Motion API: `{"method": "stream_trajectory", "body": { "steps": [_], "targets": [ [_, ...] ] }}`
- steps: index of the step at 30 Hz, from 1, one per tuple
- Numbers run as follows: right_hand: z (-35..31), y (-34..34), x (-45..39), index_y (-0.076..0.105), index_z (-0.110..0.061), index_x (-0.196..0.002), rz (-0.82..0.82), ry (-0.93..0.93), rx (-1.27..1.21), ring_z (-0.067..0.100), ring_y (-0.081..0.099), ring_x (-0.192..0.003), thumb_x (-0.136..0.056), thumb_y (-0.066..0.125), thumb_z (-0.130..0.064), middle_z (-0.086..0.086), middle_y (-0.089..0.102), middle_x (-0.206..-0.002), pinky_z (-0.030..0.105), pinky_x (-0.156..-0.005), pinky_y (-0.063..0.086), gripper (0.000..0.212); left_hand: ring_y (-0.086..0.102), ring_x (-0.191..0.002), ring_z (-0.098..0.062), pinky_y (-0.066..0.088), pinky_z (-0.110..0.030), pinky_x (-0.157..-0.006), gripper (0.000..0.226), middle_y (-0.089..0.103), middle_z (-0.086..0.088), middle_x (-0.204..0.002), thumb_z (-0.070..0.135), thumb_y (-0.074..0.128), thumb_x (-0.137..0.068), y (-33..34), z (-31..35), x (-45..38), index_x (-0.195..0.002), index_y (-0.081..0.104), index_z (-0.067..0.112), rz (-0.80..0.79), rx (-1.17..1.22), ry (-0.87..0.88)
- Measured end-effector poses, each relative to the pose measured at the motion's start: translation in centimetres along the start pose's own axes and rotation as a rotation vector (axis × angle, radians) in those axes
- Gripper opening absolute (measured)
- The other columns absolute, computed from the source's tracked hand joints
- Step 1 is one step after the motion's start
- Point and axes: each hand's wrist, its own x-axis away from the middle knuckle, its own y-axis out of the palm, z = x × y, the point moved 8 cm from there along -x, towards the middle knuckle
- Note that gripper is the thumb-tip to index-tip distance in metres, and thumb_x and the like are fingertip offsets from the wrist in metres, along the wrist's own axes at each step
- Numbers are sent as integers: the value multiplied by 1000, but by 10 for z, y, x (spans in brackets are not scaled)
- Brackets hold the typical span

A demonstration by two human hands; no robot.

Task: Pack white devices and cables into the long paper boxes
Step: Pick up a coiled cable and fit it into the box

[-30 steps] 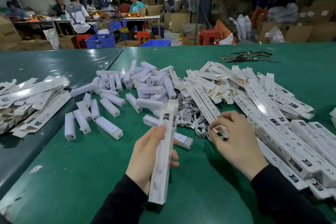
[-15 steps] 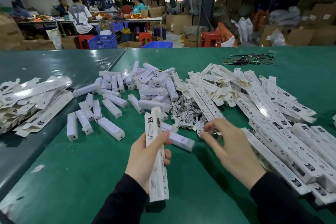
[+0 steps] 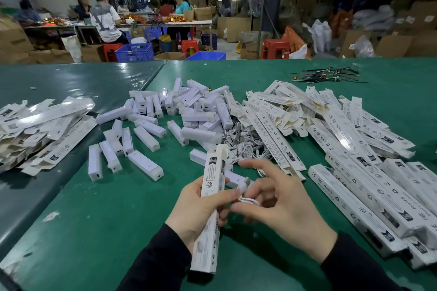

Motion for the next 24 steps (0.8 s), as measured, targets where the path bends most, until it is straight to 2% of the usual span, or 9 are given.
{"method": "stream_trajectory", "body": {
  "steps": [3, 6, 8, 10, 13, 16, 19, 21, 24],
  "targets": [
    [3, 0, -1, 62, -22, -122, -129, 145, -131, 26, 72, -70, -72, 83, -6, 10, 72, -83, 43, -78, 57, 56, 40, -35, -10, 36, -18, -34, 48, 54, -5, -54, 9, 77, -55, 2, -1, 0, -98, 57, -1, -50, 58, -57],
    [2, -2, 0, 58, -16, -128, -158, 233, -235, 27, 72, -71, -68, 81, -13, 10, 73, -87, 35, -76, 57, 64, 38, -35, -10, 35, -17, -34, 51, 52, -6, -57, -1, 83, -59, 5, -2, 2, -102, 56, 0, -99, 55, -108],
    [2, -5, 0, 64, -17, -124, -153, 239, -200, 25, 69, -75, -67, 83, -13, 10, 72, -97, 36, -75, 58, 60, 37, -36, -9, 34, -17, -35, 45, 50, -5, -57, 1, 77, -62, 7, -3, 2, -102, 57, 2, -122, 35, -122],
    [2, -3, 0, 71, -19, -116, -205, 244, -194, 25, 69, -89, -69, 86, -10, 12, 72, -107, 36, -80, 59, 51, 36, -36, -8, 33, -17, -35, 36, 52, -2, -54, 5, 71, -62, 10, -3, 4, -97, 61, 4, -153, 20, -127],
    [4, -2, 1, 76, -15, -106, -252, 252, -311, 19, 69, -90, -69, 82, -9, 15, 73, -103, 25, -81, 55, 39, 37, -36, -8, 33, -16, -35, 38, 53, 0, -53, 5, 73, -62, 12, -2, 6, -97, 60, 3, -184, 7, -116],
    [5, -10, -3, 79, -13, -94, -170, 229, -385, 16, 71, -83, -60, 88, -6, 13, 76, -94, 20, -75, 54, 35, 39, -36, -10, 35, -17, -35, 49, 61, -7, -62, 8, 82, -66, 11, 1, 8, -106, 54, 2, -197, -40, -87],
    [9, -36, -9, 80, -13, -86, 91, 197, -456, 15, 71, -78, -49, 84, -16, 13, 76, -89, 18, -71, 55, 37, 41, -38, -12, 37, -18, -37, 47, 65, -12, -71, 17, 81, -73, 17, -3, 12, -109, 54, 5, -268, -125, -106],
    [9, -52, -11, 80, -12, -87, 226, 144, -449, 14, 70, -75, -49, 83, -15, 12, 76, -87, 17, -69, 55, 37, 41, -37, -12, 37, -18, -37, 47, 66, -13, -70, 20, 81, -74, 23, -9, 17, -109, 54, 8, -341, -201, -130],
    [9, -56, -11, 79, -11, -84, 270, 137, -409, 12, 70, -71, -53, 82, -15, 11, 77, -84, 15, -66, 54, 31, 43, -36, -11, 39, -18, -36, 41, 65, -13, -68, 16, 76, -76, 31, -18, 22, -108, 52, 8, -413, -291, -157]
  ]
}}
